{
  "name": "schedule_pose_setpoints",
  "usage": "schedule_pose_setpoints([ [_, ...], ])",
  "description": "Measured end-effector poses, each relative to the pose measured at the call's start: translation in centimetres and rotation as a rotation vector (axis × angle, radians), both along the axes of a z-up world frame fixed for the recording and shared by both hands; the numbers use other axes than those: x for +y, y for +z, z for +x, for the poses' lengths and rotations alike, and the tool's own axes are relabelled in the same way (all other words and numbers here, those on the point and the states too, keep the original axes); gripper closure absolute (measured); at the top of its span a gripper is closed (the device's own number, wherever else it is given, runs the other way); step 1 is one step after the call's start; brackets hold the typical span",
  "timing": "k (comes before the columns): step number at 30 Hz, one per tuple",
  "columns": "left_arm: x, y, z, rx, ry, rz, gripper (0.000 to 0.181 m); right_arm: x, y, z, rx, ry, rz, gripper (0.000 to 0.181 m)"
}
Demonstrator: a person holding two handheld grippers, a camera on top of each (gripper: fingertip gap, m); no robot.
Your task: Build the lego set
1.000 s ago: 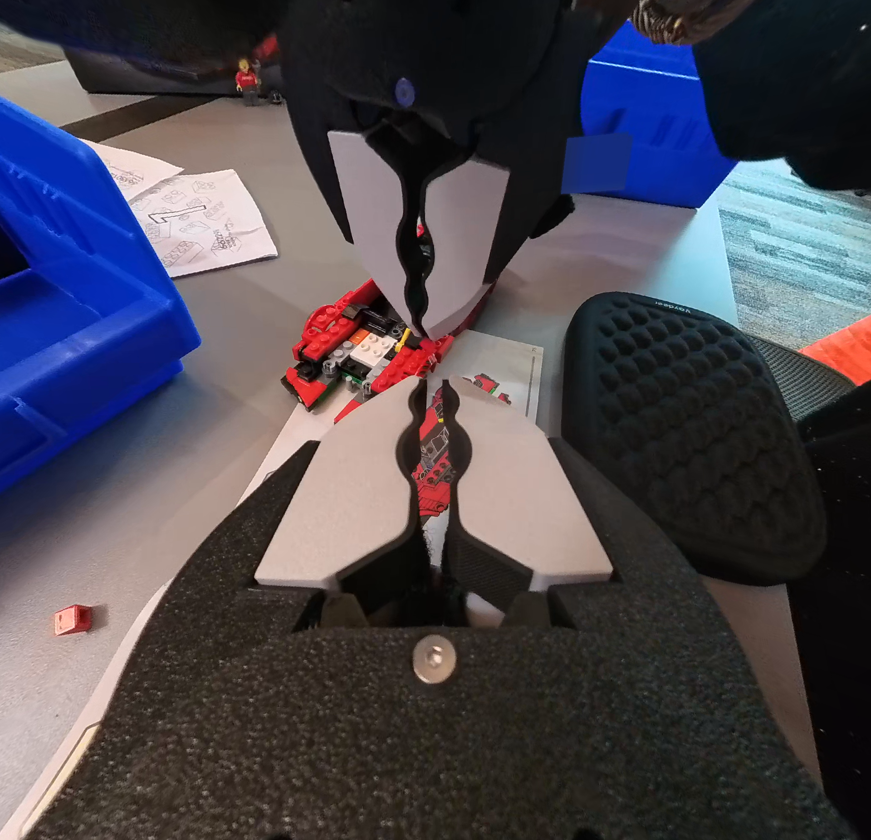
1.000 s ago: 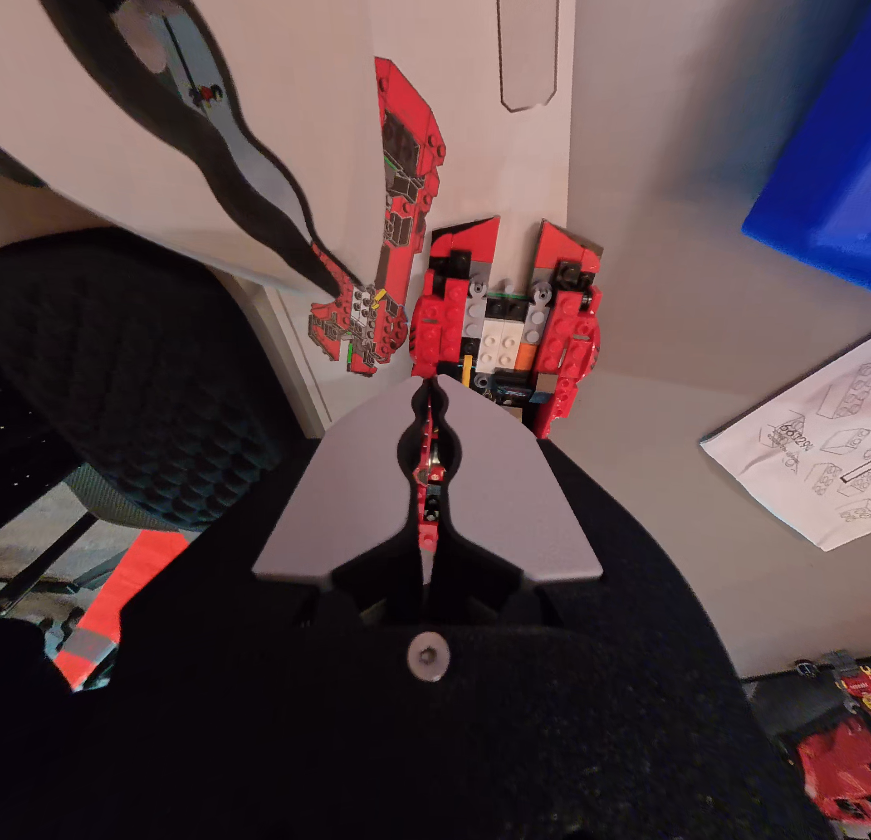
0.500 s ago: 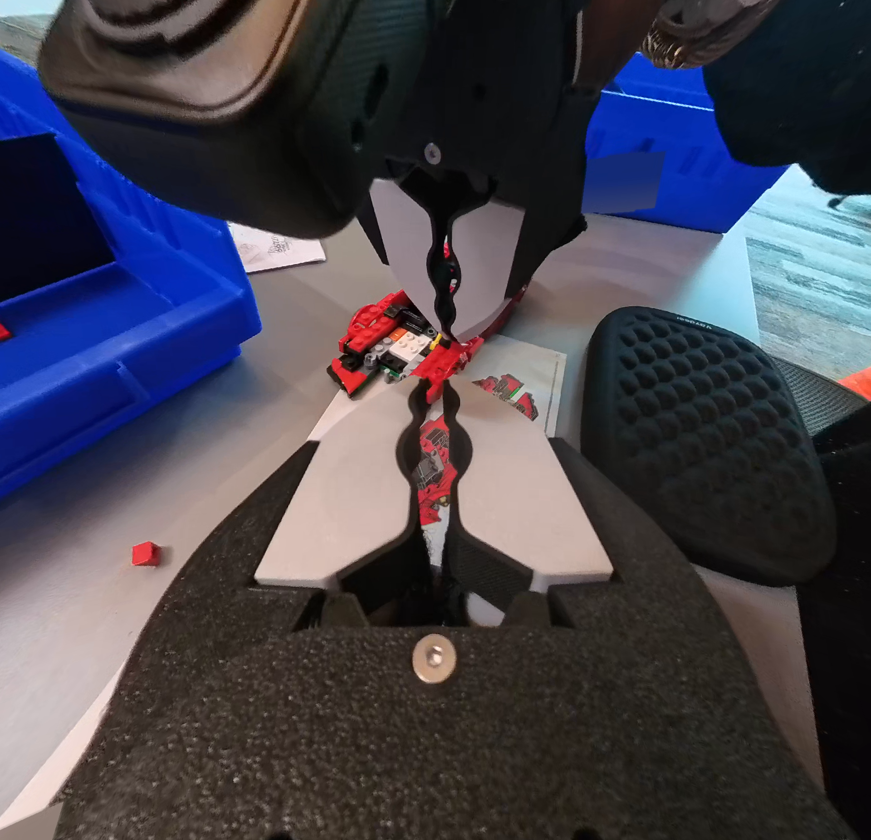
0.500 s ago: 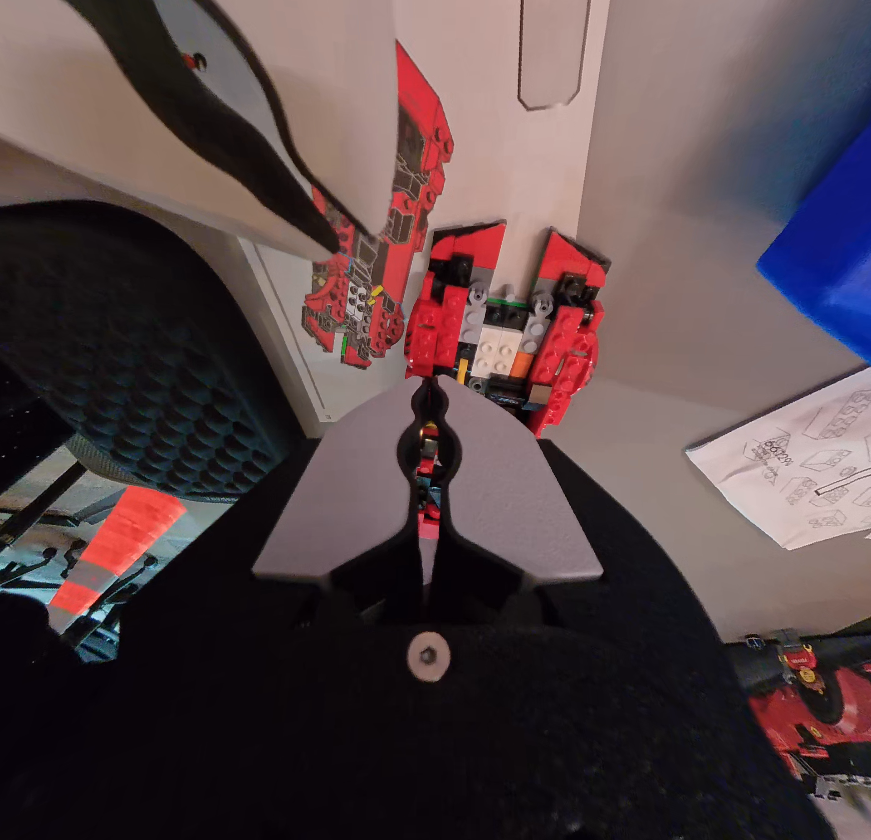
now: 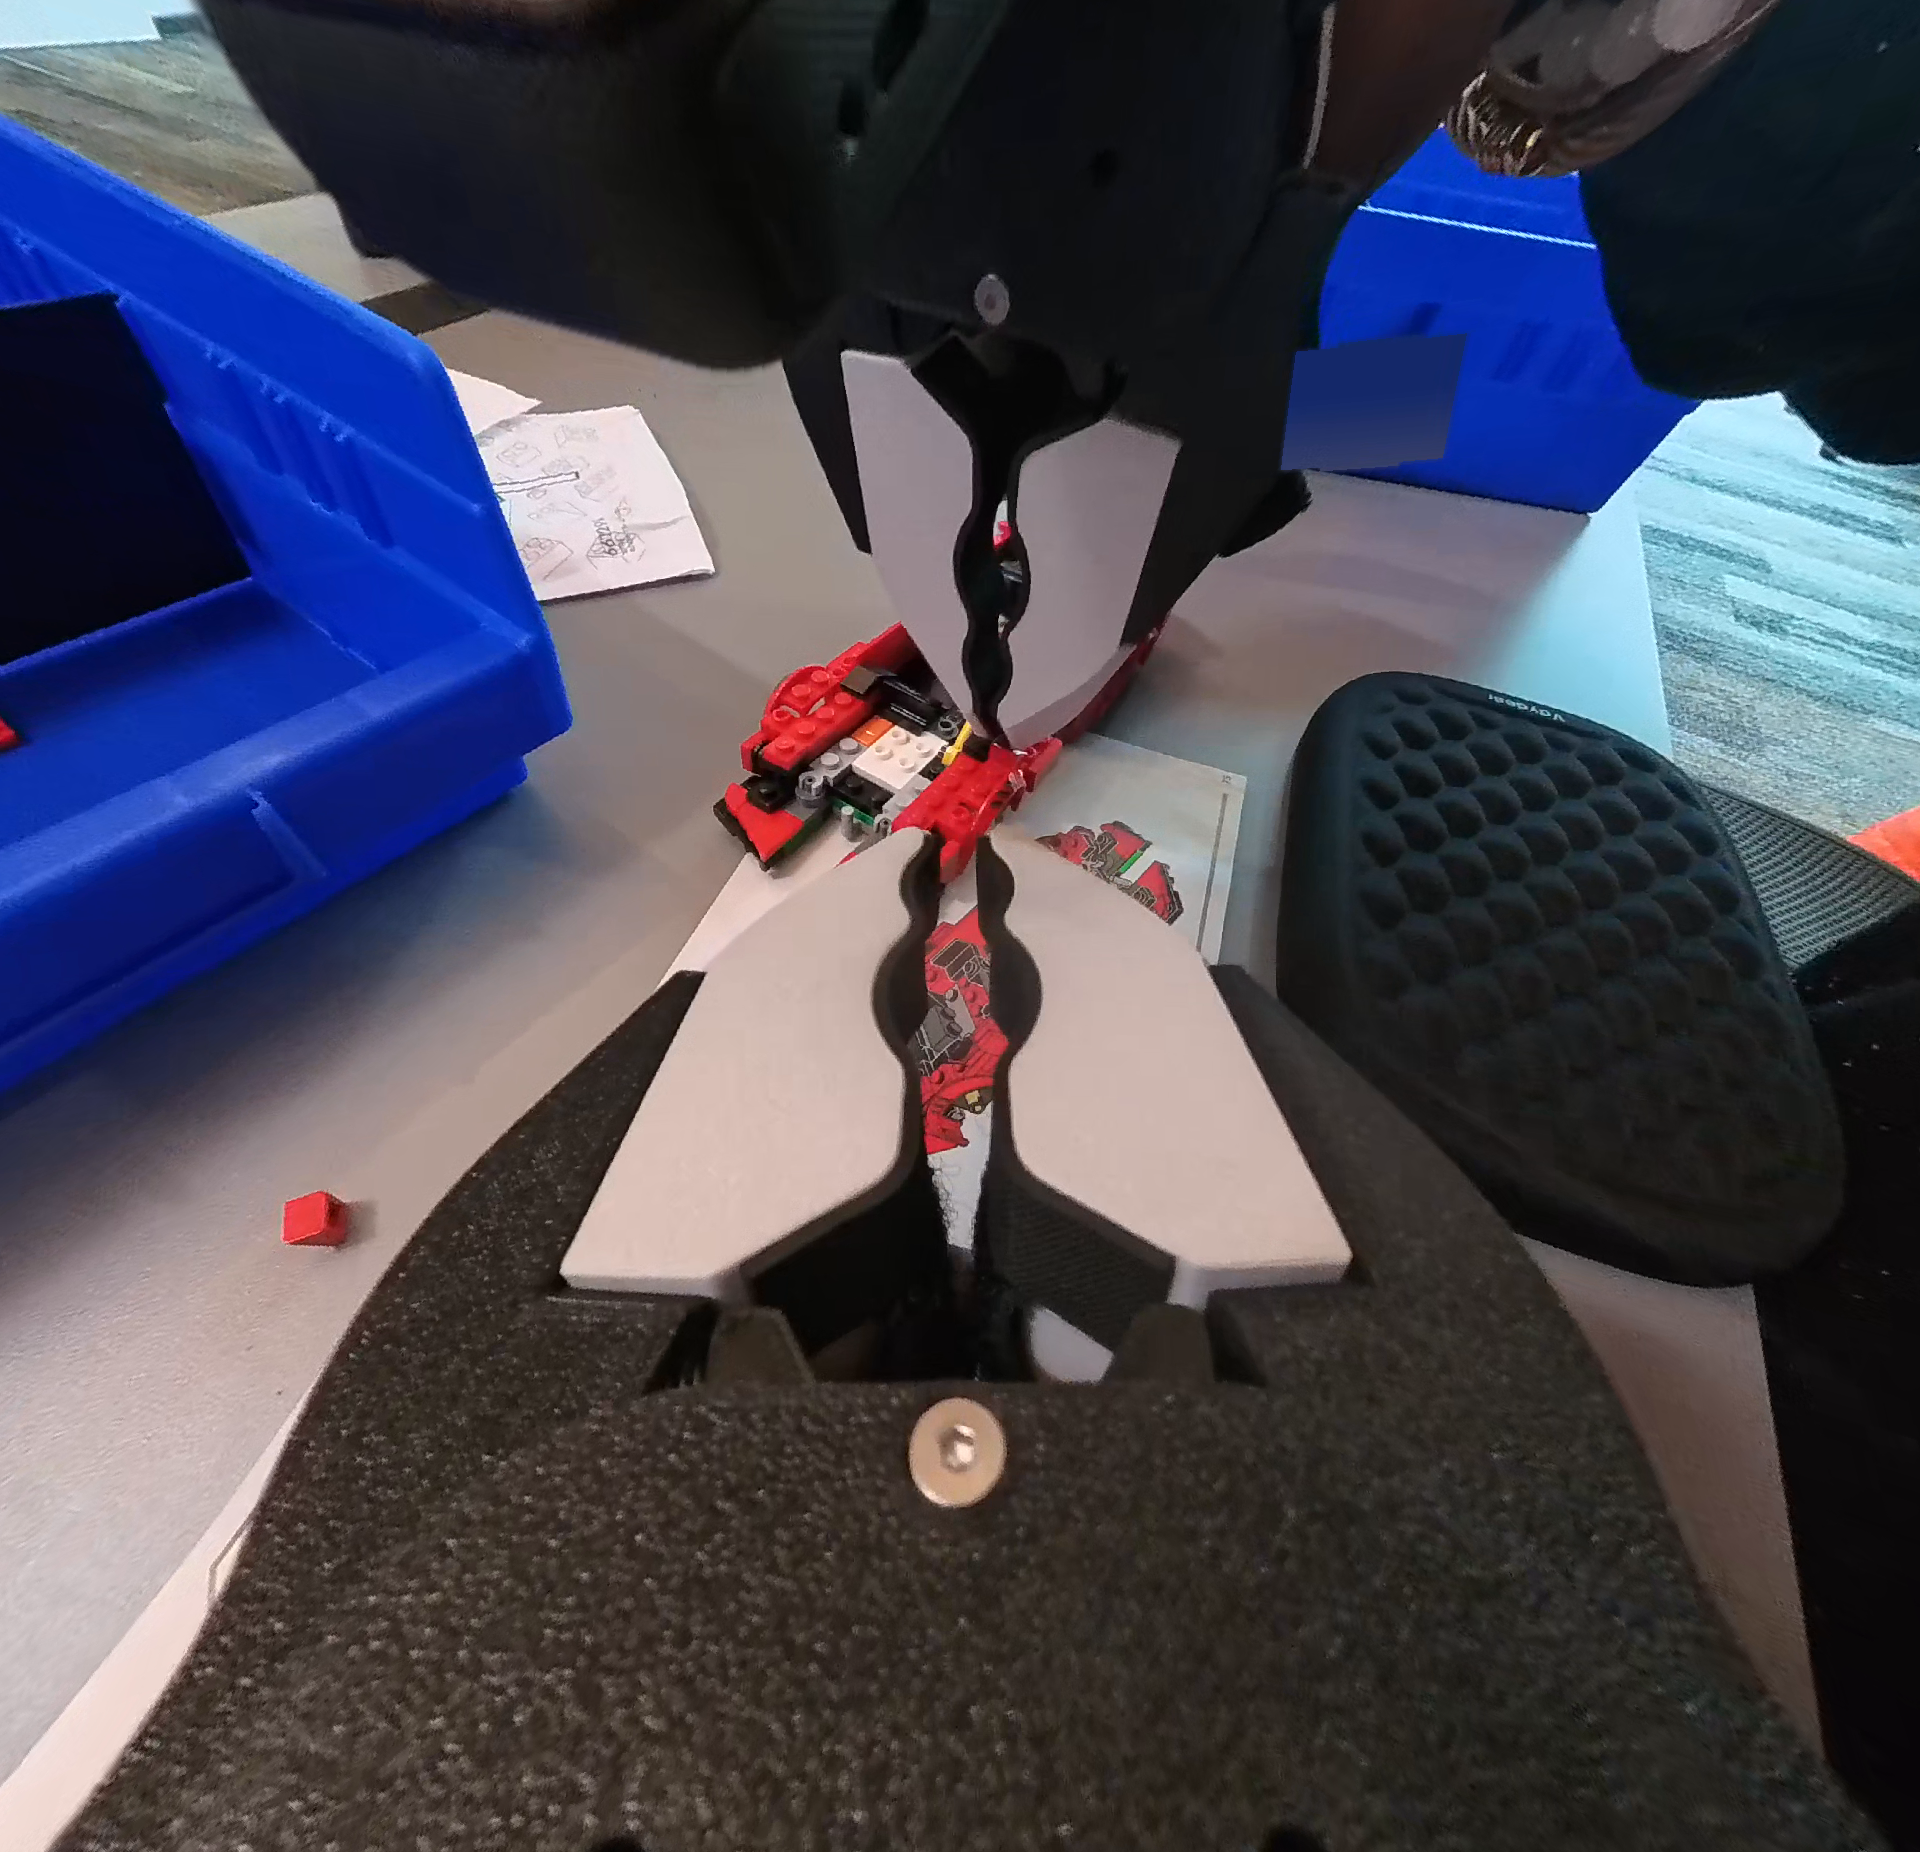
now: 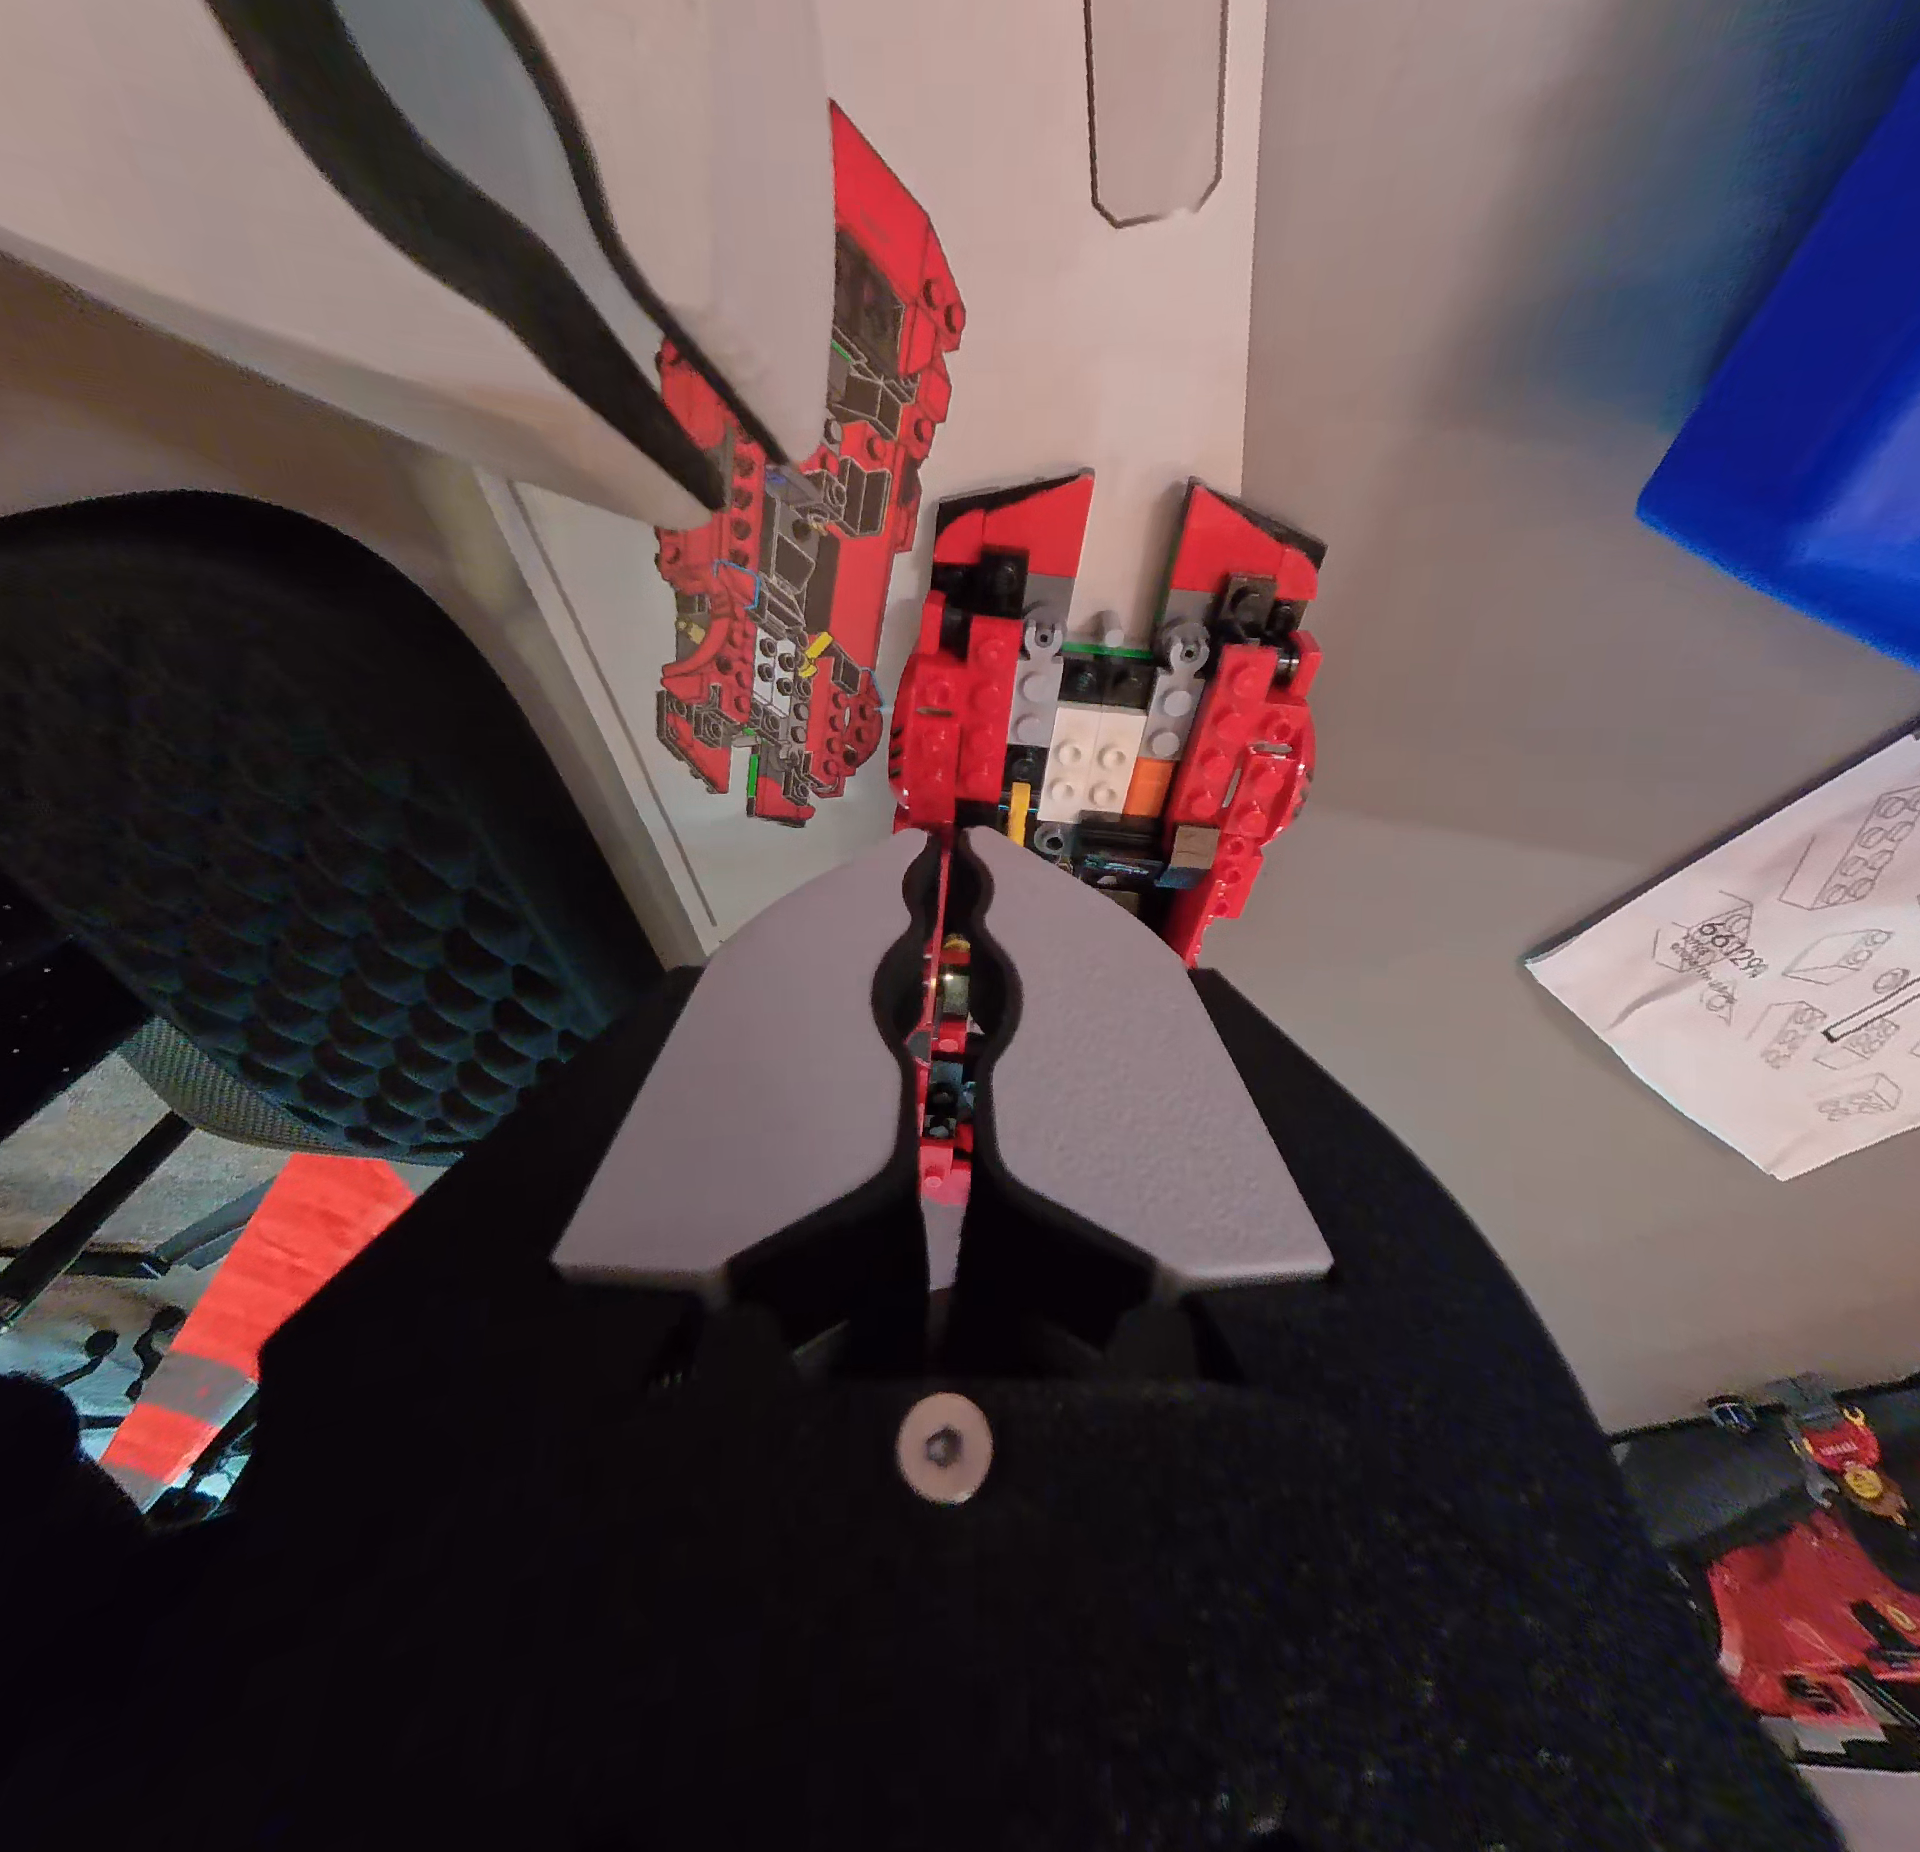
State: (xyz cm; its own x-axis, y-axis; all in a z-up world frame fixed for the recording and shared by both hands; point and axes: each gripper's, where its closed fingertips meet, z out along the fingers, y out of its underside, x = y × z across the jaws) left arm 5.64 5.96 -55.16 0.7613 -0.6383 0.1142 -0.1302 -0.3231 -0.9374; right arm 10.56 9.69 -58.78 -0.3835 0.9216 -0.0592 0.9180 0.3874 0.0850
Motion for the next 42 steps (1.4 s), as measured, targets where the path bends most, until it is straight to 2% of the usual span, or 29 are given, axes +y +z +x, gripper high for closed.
schedule_pose_setpoints([
  [6, 0.0, -0.2, 0.0, 0.003, -0.004, -0.006, 0.175, 0.1, 0.8, 0.1, 0.063, -0.027, -0.034, 0.175],
  [9, 0.0, -0.3, 0.1, 0.007, -0.010, -0.013, 0.175, 0.2, 1.6, 0.2, 0.155, -0.063, -0.075, 0.175],
  [12, -0.1, -0.5, 0.3, 0.016, -0.019, -0.020, 0.172, 0.1, 2.8, 0.2, 0.338, -0.135, -0.151, 0.176],
  [17, 0.0, -1.2, 0.6, 0.054, -0.035, -0.067, 0.164, -0.5, 4.4, 0.2, 0.780, -0.239, -0.272, 0.179],
  [20, 0.1, -1.4, 1.1, 0.121, -0.061, -0.085, 0.160, -0.9, 3.5, 0.3, 0.926, -0.243, -0.261, 0.180],
  [25, 1.2, -1.9, 2.4, 0.234, -0.107, -0.079, 0.164, -0.8, 1.4, 0.0, 0.888, -0.185, -0.187, 0.181],
  [32, 2.0, -2.3, 3.1, 0.221, -0.103, -0.051, 0.171, -0.7, 0.8, -0.2, 0.721, -0.017, -0.129, 0.181],
  [42, 1.9, -3.3, 3.6, 0.232, -0.147, -0.100, 0.173, -0.2, 0.4, -0.5, 0.534, 0.197, -0.071, 0.181],
])
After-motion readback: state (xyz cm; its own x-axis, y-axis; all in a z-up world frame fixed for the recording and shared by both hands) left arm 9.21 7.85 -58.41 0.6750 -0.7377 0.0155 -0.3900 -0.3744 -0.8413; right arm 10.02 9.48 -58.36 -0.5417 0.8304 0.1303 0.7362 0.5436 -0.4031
